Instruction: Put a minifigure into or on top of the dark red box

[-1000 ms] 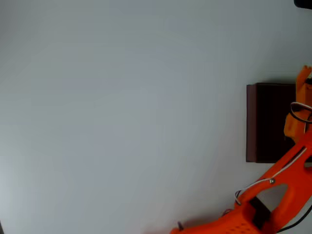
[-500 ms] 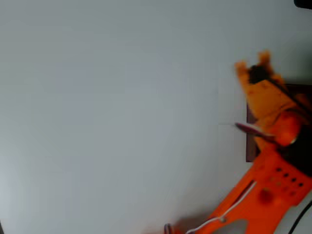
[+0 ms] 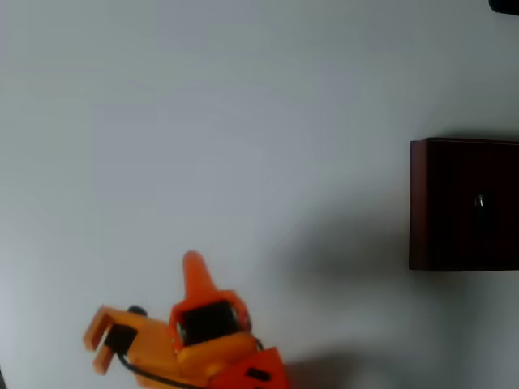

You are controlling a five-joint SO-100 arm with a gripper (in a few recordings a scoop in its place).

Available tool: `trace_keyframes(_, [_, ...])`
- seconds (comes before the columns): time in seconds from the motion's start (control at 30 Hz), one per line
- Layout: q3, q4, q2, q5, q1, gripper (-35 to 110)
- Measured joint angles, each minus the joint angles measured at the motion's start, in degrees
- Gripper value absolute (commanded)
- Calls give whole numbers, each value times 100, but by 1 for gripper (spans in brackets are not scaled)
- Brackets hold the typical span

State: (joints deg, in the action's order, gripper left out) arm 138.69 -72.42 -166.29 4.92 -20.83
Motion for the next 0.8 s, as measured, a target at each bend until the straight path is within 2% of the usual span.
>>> trace_keyframes(0.27, [1819,-387,-2329,-677,-1151,0])
trace_keyframes(0.43, [2733,-378,-2707,-853,-1600,0])
trace_keyframes(0.57, [3393,-35,-2707,-686,-1529,0])
trace_keyframes(0.8, [3454,-114,-2663,-545,-1485,0])
